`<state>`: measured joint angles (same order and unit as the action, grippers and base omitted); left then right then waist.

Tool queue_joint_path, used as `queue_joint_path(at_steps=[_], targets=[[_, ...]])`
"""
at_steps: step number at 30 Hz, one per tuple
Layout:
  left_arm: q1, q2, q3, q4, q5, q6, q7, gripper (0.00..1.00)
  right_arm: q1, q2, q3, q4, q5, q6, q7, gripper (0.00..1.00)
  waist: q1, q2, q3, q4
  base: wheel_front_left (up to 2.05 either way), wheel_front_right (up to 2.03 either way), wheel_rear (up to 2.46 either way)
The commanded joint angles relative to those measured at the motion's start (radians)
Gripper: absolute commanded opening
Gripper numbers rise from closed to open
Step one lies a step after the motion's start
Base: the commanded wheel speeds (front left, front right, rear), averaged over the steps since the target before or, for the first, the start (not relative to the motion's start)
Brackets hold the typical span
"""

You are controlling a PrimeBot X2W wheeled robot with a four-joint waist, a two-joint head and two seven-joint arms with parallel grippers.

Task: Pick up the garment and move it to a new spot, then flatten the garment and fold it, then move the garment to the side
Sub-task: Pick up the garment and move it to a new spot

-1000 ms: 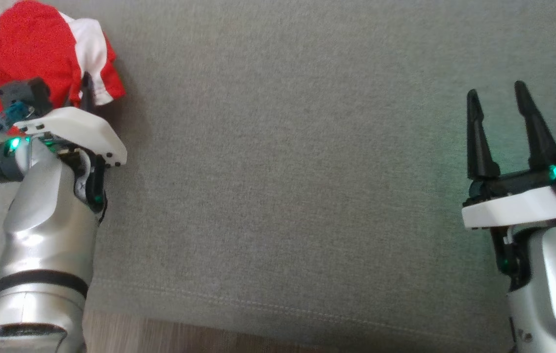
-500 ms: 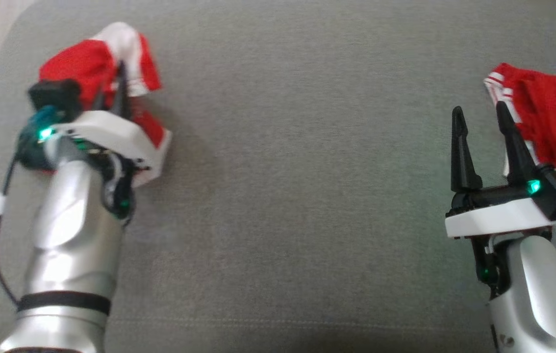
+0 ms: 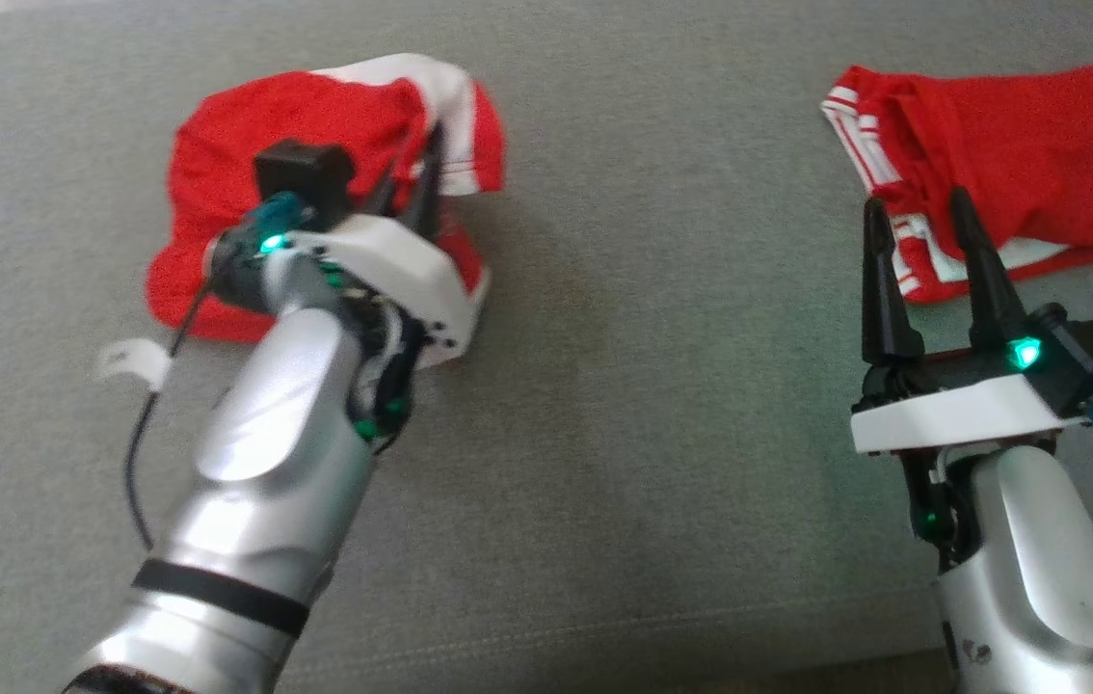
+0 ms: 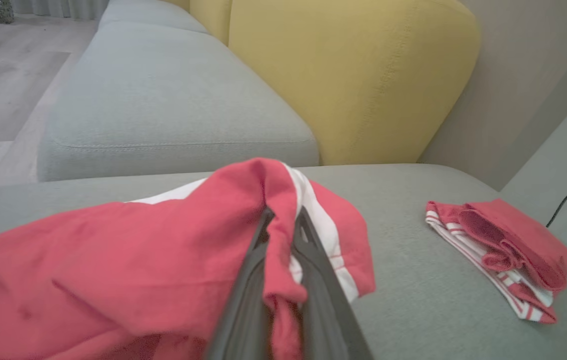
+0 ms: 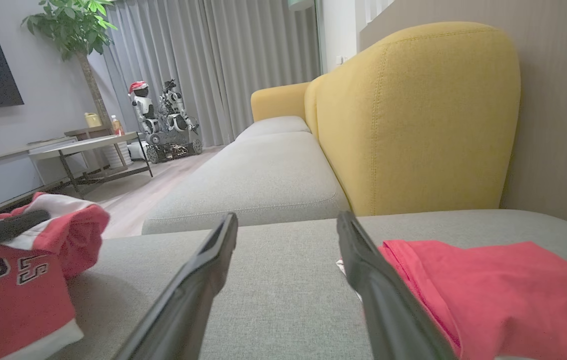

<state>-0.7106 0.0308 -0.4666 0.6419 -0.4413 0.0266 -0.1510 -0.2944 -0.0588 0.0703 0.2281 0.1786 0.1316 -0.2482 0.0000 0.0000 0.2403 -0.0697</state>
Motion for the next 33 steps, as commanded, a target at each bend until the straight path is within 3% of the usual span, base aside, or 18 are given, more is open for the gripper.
queue_joint_path(at_steps=[1,5,6,7,8,14,20,28,33], targets=[[-0.071,0.02,-0.013,-0.052,-0.037,0.025,-0.009,0.0,-0.033,0.008,0.03,-0.024,0.011,-0.001,-0.011,1.0,0.0,0.0,0.012,-0.028,0.0,0.0,0.0],[-0.124,0.02,-0.123,-0.077,-0.141,0.113,-0.04,0.0,-0.044,0.008,0.047,-0.013,0.03,-0.001,-0.013,1.0,0.0,0.0,0.018,-0.061,0.0,0.0,0.0],[-0.138,0.02,-0.143,-0.076,-0.162,0.132,-0.05,0.2,-0.046,0.008,0.05,-0.011,0.034,-0.001,-0.013,1.0,0.0,0.0,0.019,-0.068,0.0,0.0,0.0],[-0.15,0.02,-0.162,-0.071,-0.181,0.151,-0.058,0.81,-0.048,0.008,0.052,-0.011,0.038,-0.001,-0.013,1.0,0.0,0.0,0.02,-0.074,0.0,0.0,0.0],[-0.162,0.02,-0.183,-0.062,-0.197,0.164,-0.062,1.0,-0.048,0.008,0.054,-0.012,0.042,-0.001,-0.013,1.0,0.0,0.0,0.021,-0.078,0.0,0.0,0.0],[-0.201,0.02,-0.256,0.03,-0.247,0.194,-0.086,1.0,-0.041,0.008,0.048,-0.016,0.05,-0.001,-0.013,1.0,0.0,0.0,0.021,-0.077,0.0,0.0,0.0],[-0.151,0.052,-0.195,0.093,-0.246,0.183,-0.109,1.0,-0.013,0.008,0.038,-0.01,0.033,-0.001,-0.013,1.0,0.0,0.0,-0.015,-0.015,0.0,0.0,0.0],[0.118,0.165,-0.022,-0.112,-0.13,0.156,-0.11,1.0,0.057,0.008,0.032,0.027,-0.002,-0.001,-0.013,1.0,0.0,0.0,-0.095,0.088,0.0,0.0,0.0],[0.318,0.161,0.086,-0.262,-0.067,0.15,-0.111,1.0,0.091,0.008,0.034,0.048,0.002,-0.001,-0.013,1.0,0.0,0.0,-0.129,0.114,0.0,0.0,0.0]])
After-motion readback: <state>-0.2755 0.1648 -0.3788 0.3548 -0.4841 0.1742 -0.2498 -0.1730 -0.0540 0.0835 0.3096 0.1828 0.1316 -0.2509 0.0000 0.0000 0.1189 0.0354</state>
